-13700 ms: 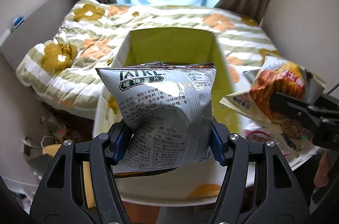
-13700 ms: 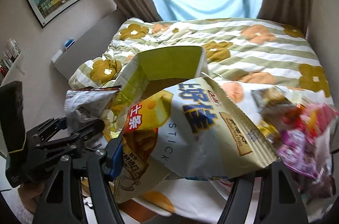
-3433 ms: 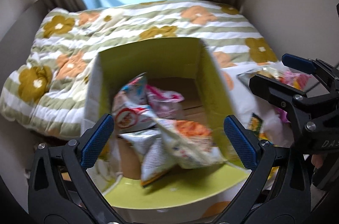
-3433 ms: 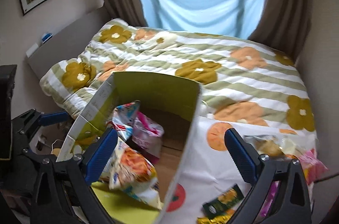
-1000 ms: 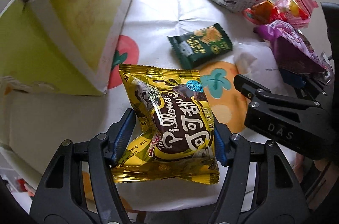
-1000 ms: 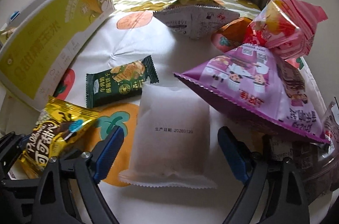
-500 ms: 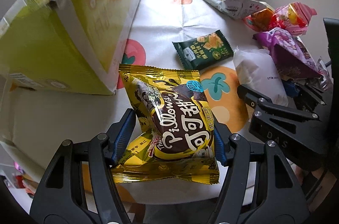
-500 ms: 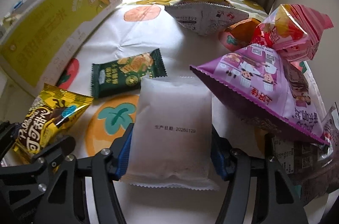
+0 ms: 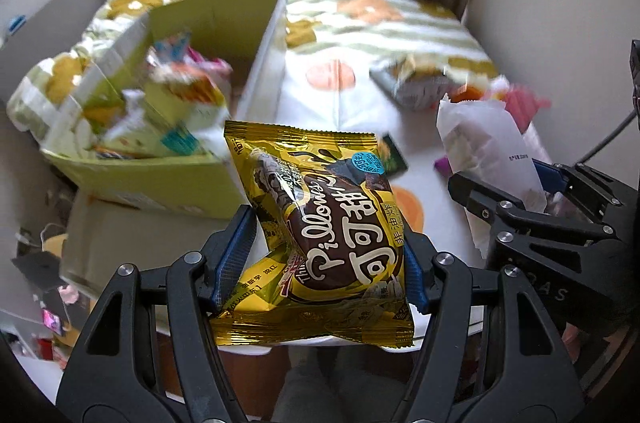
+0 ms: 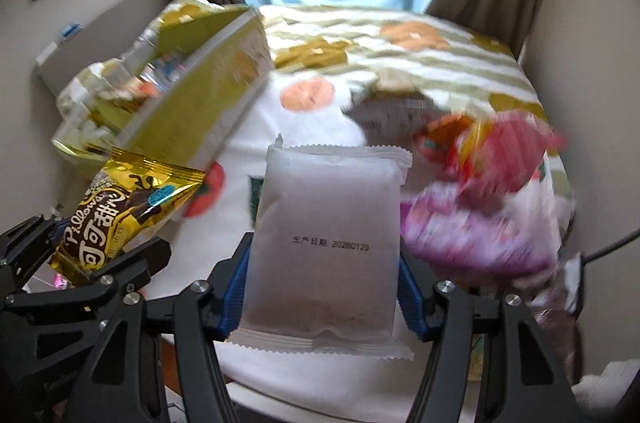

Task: Organize snacks
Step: 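Carry both bags over the yellow-green box and open both tools to drop them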

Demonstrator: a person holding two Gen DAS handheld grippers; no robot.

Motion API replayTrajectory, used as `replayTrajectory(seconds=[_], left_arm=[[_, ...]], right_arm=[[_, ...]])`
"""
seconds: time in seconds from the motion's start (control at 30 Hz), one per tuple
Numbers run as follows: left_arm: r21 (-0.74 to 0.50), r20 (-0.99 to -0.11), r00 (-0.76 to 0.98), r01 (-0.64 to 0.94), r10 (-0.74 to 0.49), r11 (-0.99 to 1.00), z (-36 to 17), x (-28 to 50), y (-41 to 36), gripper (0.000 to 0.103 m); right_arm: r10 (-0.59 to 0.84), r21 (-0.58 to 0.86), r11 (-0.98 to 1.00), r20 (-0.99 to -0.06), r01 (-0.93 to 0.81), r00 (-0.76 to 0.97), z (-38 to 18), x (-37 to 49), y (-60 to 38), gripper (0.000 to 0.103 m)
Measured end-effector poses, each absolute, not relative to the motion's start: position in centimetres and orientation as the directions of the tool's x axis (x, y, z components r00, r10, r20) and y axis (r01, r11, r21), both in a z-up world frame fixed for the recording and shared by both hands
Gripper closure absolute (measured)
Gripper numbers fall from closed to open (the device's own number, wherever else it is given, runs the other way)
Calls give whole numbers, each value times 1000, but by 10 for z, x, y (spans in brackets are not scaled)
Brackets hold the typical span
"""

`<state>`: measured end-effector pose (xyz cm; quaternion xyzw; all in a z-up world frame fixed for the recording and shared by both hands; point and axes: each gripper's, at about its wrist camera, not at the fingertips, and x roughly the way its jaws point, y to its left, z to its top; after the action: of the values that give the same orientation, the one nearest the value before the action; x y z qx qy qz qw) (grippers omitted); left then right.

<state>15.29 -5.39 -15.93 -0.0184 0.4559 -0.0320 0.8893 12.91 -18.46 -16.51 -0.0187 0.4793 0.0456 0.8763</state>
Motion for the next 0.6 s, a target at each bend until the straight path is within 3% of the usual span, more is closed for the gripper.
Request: replayTrajectory(seconds=[0.3, 0.6], left_arm=[[-83, -741, 669, -5, -58, 997, -95, 159, -1, 41], [-88, -734, 677, -20, -51, 996, -71, 209, 101, 41]], right_arm=[[140, 21, 980, -773, -197, 618, -97, 146, -141, 44], [181, 81, 979, -766, -187, 616, -92, 190, -75, 44]])
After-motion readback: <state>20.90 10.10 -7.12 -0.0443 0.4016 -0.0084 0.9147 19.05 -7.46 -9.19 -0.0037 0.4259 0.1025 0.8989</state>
